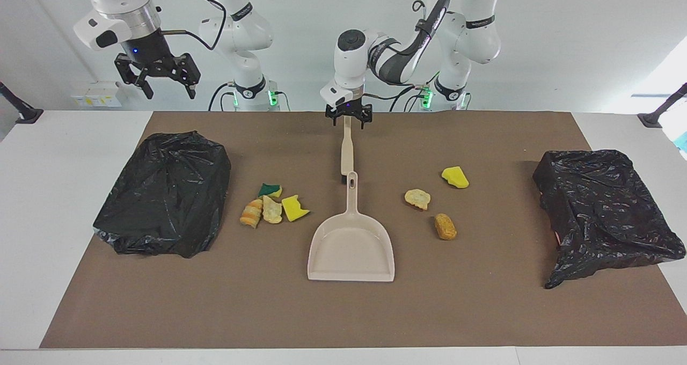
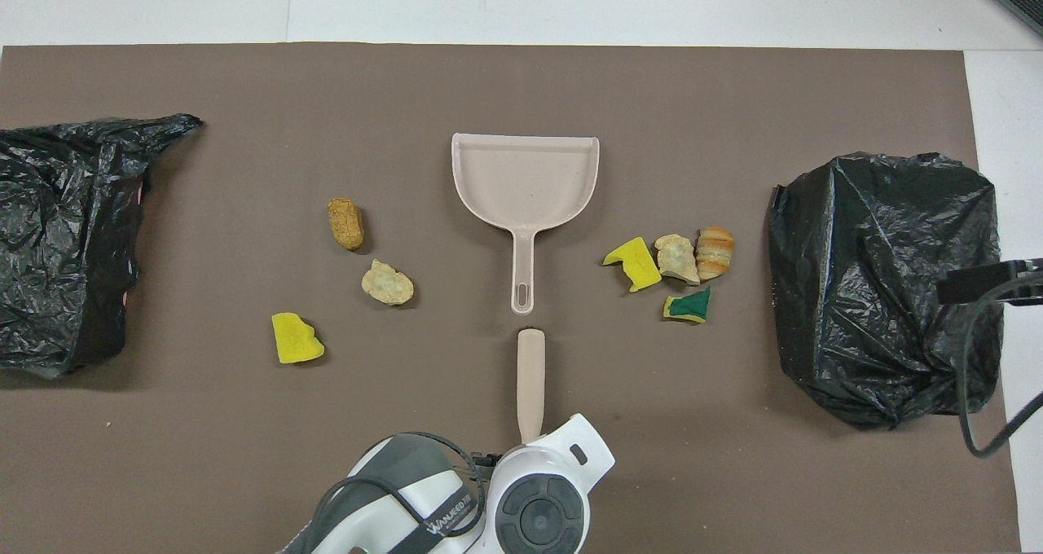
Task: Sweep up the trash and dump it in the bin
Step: 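Grasp the beige brush handle with the left gripper and lift it, then grasp the dustpan handle with the right gripper while the left gripper positions the brush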
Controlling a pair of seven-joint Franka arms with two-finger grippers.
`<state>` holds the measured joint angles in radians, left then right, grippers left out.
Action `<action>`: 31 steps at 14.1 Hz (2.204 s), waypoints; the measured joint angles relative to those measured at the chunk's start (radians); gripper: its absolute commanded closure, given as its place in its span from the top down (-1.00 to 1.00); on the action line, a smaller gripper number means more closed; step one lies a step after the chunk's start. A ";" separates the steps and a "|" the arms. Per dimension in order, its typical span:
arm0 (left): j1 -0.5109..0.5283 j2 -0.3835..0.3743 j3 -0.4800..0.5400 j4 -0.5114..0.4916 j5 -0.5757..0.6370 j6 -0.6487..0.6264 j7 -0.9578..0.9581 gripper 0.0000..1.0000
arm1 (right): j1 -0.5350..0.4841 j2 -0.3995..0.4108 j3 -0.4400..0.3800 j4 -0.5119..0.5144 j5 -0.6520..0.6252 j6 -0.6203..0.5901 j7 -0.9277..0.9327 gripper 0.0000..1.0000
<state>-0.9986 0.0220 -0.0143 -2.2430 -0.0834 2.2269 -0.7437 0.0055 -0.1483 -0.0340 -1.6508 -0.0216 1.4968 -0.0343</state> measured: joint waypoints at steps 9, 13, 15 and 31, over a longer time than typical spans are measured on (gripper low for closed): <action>-0.019 0.039 0.005 -0.019 -0.001 0.082 -0.101 -0.53 | 0.000 -0.001 0.000 -0.001 0.000 0.000 0.000 1.00; -0.017 0.039 0.013 -0.015 -0.001 0.066 -0.101 -1.00 | 0.000 -0.001 -0.001 -0.001 0.000 0.000 0.000 1.00; 0.001 0.036 0.025 0.008 -0.001 0.014 -0.099 -1.00 | 0.000 -0.001 -0.001 -0.002 0.000 -0.001 0.000 1.00; 0.424 -0.013 0.047 0.138 0.103 -0.387 -0.272 -1.00 | 0.174 0.053 0.018 -0.063 0.003 0.105 0.173 1.00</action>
<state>-0.5748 0.0087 0.0330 -2.1052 0.0196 1.8400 -1.0162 0.1790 -0.0953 -0.0164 -1.7139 -0.0188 1.6014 0.1385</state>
